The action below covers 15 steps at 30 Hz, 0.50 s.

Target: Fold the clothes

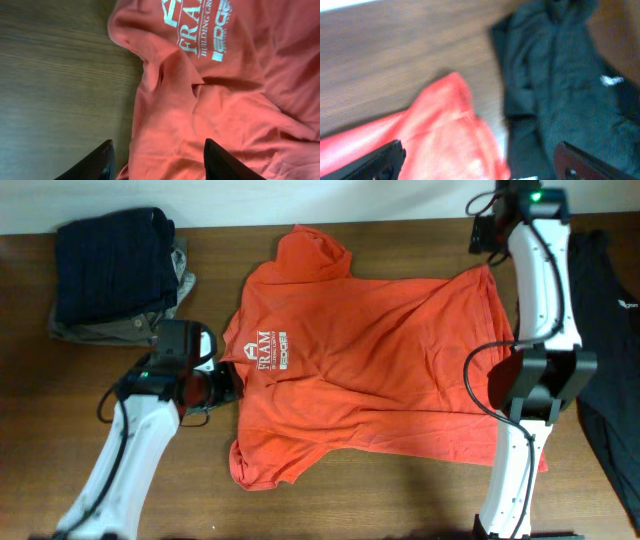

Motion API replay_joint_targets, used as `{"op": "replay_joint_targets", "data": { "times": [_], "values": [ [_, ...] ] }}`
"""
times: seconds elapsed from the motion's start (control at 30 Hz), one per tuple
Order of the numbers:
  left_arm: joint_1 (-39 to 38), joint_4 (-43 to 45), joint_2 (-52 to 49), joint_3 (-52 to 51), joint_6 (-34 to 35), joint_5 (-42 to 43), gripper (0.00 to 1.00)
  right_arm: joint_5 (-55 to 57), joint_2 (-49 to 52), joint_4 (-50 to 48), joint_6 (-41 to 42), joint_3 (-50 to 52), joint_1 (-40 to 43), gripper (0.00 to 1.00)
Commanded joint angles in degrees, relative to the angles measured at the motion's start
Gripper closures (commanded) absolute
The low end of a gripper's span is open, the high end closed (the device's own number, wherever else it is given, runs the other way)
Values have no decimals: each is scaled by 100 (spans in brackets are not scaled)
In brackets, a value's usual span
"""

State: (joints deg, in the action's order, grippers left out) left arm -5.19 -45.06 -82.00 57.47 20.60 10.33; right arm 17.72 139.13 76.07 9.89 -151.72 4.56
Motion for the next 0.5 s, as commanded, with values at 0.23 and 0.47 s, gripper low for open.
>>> {"op": "replay_joint_targets", "data": {
  "times": [0.23, 0.47],
  "values": [
    [-7, 568, -1567, -33, -50, 455, 44, -2138, -273, 2129, 219, -2378, -11, 1],
    [-7, 977, -1722, -33, -98, 741, 43, -2721, -378, 2127, 155, -2369, -111, 1]
  ]
}}
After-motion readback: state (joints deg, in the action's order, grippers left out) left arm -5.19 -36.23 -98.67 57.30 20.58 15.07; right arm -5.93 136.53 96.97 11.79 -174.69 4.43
